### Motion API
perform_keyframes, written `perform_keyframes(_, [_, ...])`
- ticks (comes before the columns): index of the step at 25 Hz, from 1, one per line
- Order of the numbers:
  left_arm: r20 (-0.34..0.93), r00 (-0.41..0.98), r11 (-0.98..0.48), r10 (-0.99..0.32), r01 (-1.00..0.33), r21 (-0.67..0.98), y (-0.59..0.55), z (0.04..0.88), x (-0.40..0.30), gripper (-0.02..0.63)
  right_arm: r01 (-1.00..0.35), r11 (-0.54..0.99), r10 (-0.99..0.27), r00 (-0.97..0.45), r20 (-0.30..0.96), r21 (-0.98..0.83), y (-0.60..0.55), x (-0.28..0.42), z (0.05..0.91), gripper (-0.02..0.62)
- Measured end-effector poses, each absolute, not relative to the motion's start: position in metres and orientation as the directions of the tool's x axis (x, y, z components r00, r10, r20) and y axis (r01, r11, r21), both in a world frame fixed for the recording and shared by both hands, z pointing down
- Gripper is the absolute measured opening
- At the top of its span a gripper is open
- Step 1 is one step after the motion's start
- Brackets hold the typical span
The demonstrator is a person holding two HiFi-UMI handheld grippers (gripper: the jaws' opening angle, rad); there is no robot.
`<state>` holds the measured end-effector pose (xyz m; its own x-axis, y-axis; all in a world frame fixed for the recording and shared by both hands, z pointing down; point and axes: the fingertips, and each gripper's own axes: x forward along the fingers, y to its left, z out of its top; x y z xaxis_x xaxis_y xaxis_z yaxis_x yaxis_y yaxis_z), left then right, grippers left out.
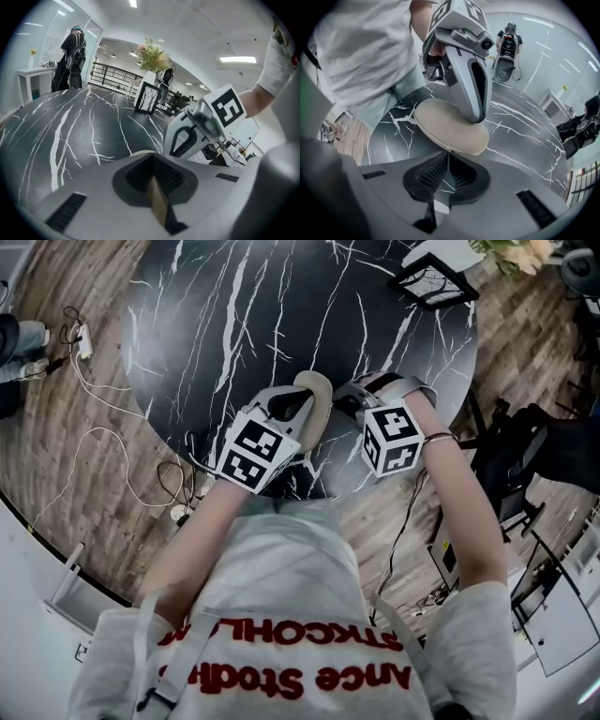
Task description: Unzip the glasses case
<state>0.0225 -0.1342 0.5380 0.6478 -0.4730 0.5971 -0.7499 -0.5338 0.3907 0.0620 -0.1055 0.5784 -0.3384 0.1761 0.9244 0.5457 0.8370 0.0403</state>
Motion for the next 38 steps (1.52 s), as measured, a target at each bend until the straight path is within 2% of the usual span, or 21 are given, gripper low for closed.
perform_keyframes(7, [0.599,0.660,-0.526,-0.454,-0.741,0.418,-0.133,0.535,0.020,0.000,0.244,0.969,0.163,-0.512,0.843,-0.039,-0.102,0.063,0.569,0.032])
perform_keyframes(9, [0.601,0.665,-0.552,-0.443,-0.731,0.402,-0.128,0.532,0.018,0.000,0.185,0.981,0.153,-0.547,0.823,-0.059,-0.102,0.063,0.567,0.095])
perform_keyframes(15, [0.612,0.675,-0.633,-0.412,-0.695,0.341,-0.116,0.536,0.015,0.000,0.113,0.992,0.113,-0.589,0.800,-0.058,-0.101,0.057,0.568,0.089])
perform_keyframes(21, [0.591,0.692,-0.624,-0.414,-0.689,0.369,-0.116,0.538,0.014,0.000,0.042,0.998,0.062,-0.599,0.798,-0.045,-0.103,0.057,0.569,0.040])
perform_keyframes(32, [0.579,0.698,-0.610,-0.421,-0.690,0.389,-0.116,0.537,0.012,0.000,-0.047,0.995,0.037,-0.620,0.784,-0.084,-0.069,0.056,0.567,0.035])
perform_keyframes(38, [0.574,0.701,-0.611,-0.424,-0.689,0.390,-0.117,0.537,0.012,0.000,-0.154,0.982,-0.014,-0.644,0.765,-0.112,-0.041,0.053,0.567,0.031])
